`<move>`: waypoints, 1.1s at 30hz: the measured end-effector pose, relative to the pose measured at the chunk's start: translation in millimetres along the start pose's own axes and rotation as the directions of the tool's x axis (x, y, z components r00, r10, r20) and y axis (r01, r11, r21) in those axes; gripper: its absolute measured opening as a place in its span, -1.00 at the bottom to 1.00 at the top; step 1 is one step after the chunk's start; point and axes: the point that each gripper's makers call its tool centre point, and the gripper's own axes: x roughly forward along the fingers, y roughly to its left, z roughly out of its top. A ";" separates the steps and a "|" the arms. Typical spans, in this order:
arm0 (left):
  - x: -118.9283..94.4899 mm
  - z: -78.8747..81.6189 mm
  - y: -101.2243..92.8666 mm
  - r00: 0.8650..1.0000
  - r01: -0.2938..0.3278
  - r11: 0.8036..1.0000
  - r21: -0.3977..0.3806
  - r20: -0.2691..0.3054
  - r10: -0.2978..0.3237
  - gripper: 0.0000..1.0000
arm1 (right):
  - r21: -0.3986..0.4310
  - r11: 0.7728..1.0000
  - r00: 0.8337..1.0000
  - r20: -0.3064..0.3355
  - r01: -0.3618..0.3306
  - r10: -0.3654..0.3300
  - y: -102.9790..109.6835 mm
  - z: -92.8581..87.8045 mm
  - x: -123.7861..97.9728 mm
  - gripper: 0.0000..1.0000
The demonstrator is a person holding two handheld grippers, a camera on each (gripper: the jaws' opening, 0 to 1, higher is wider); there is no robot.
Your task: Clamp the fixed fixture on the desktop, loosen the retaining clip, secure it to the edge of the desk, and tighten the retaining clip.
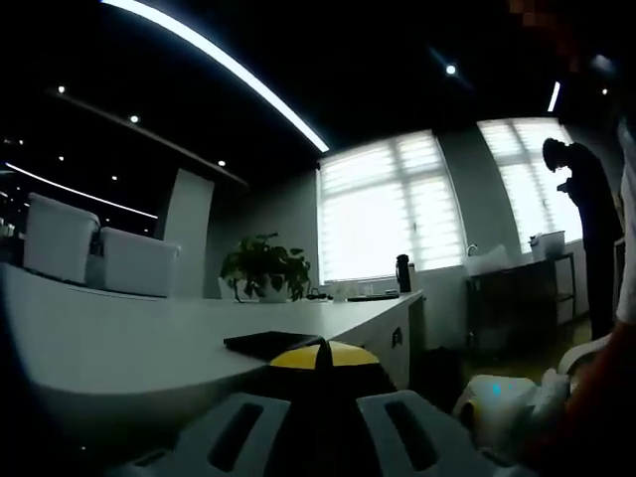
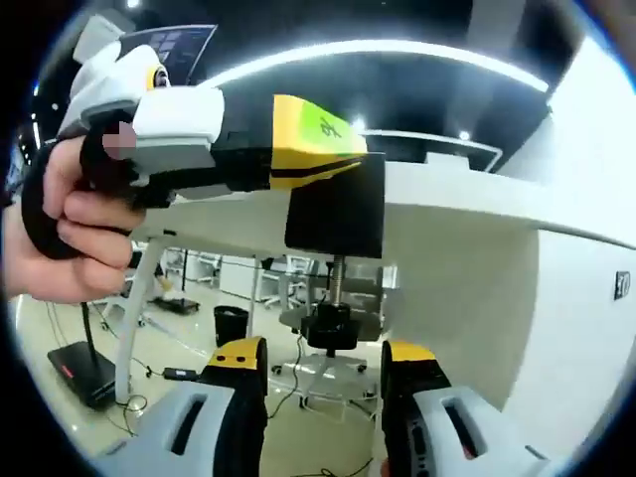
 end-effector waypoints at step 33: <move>-1.7 3.5 0.9 1.000 0.003 1.000 -0.014 0.019 -0.003 -0.96 | -0.084 0.916 0.920 -0.016 -0.392 0.392 0.5 -2.3 14.4 -0.58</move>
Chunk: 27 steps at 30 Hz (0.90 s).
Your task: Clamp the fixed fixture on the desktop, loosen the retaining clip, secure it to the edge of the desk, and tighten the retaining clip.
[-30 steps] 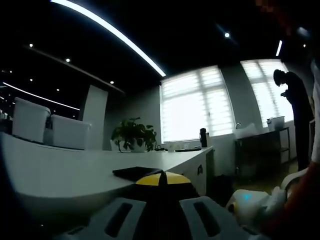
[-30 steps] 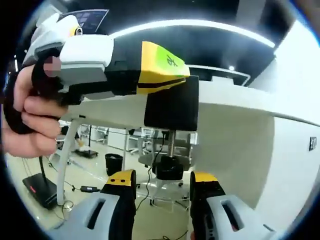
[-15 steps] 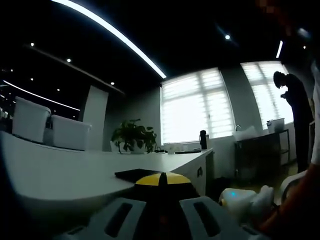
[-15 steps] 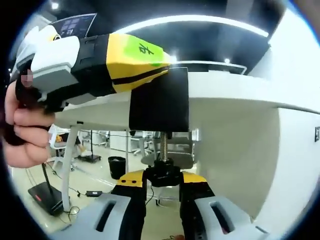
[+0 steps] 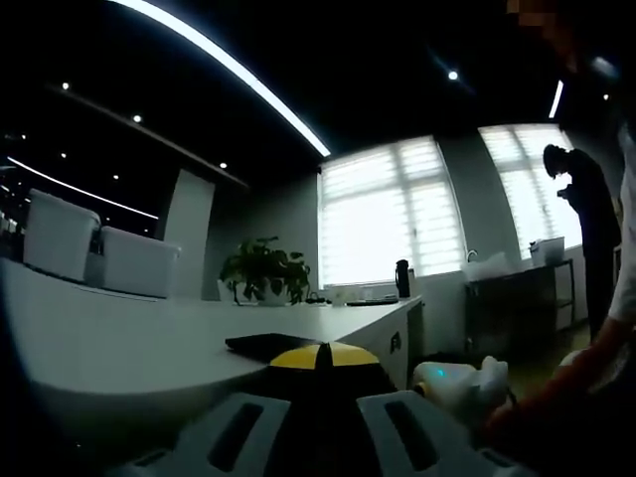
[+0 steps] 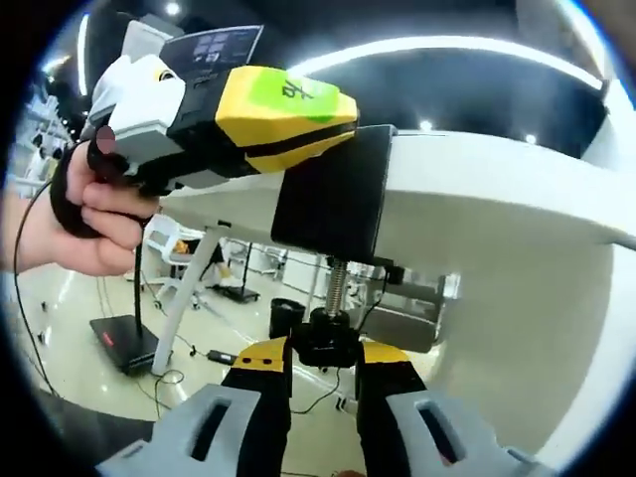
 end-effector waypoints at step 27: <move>-2.5 -0.5 0.5 1.000 0.008 1.000 -0.001 0.003 -0.008 -0.96 | 0.141 0.988 0.998 0.014 -0.057 0.056 11.5 -9.8 -12.0 -0.29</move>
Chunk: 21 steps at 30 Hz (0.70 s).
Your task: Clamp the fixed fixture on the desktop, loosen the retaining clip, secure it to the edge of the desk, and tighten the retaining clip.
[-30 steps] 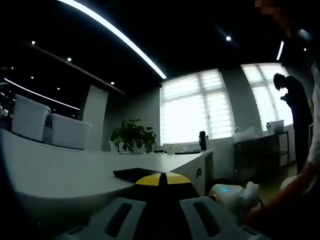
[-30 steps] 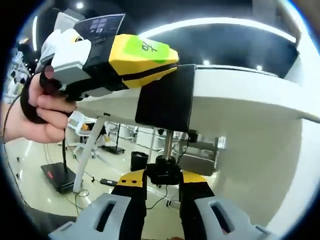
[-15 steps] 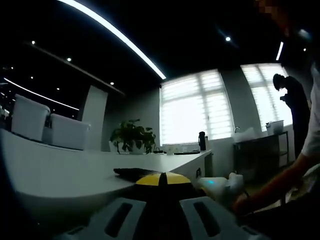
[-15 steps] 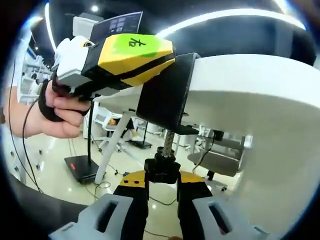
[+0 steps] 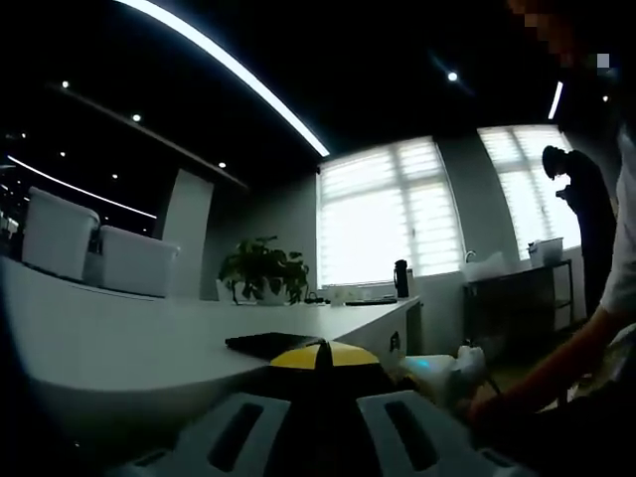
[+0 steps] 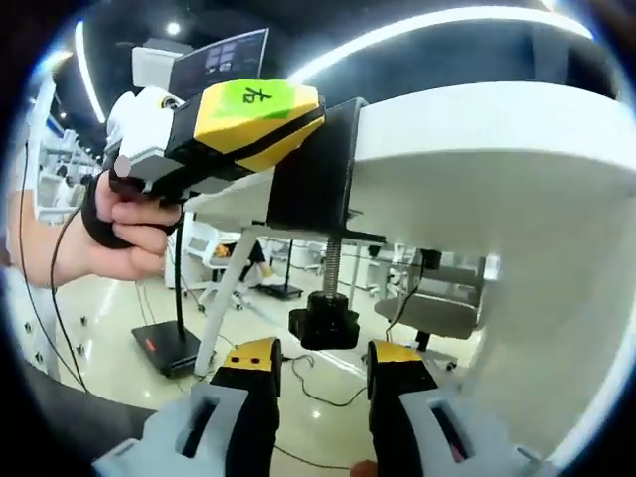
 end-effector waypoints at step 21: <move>-0.1 -1.4 -0.6 1.000 -0.010 1.000 0.024 -0.016 0.010 -0.96 | 0.122 0.871 0.872 0.057 0.476 -0.485 -3.7 27.2 -10.3 -0.31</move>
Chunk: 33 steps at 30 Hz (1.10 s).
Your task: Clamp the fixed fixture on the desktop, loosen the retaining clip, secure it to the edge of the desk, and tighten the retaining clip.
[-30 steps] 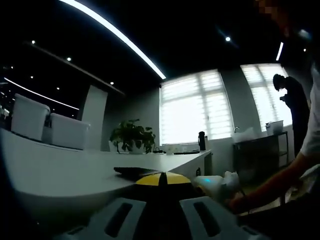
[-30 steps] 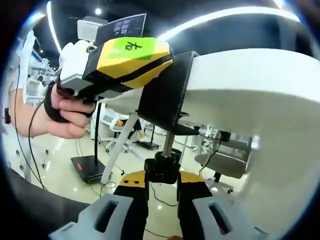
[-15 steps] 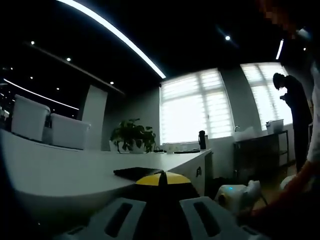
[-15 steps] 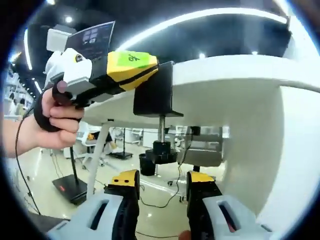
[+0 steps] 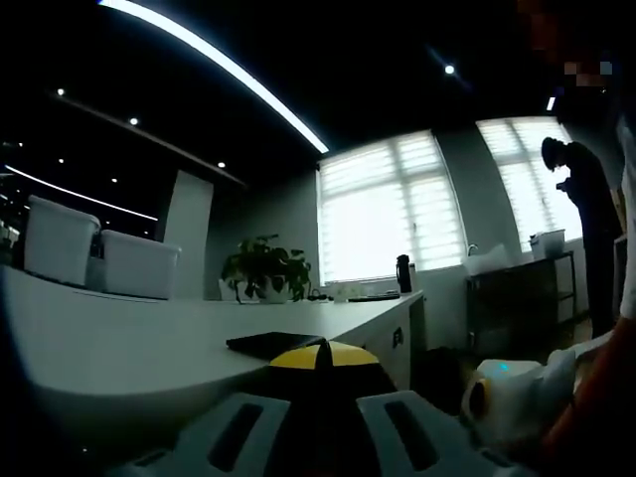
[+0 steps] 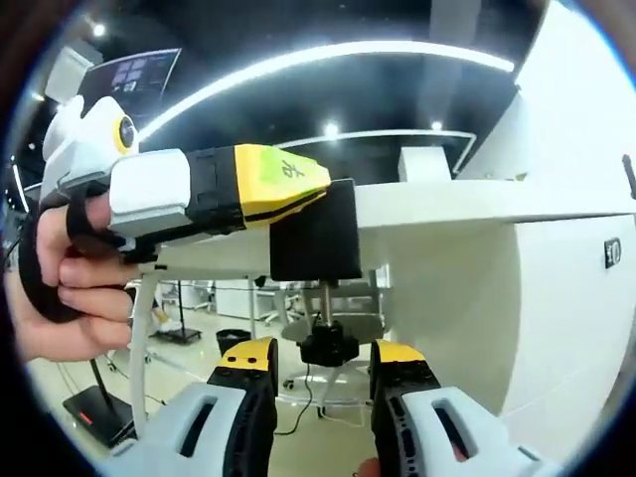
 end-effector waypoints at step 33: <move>2.1 -0.7 2.1 1.000 0.013 1.000 -0.018 0.009 -0.013 -0.96 | -0.072 0.779 0.782 -0.081 -0.623 0.618 7.3 -9.1 20.3 -0.51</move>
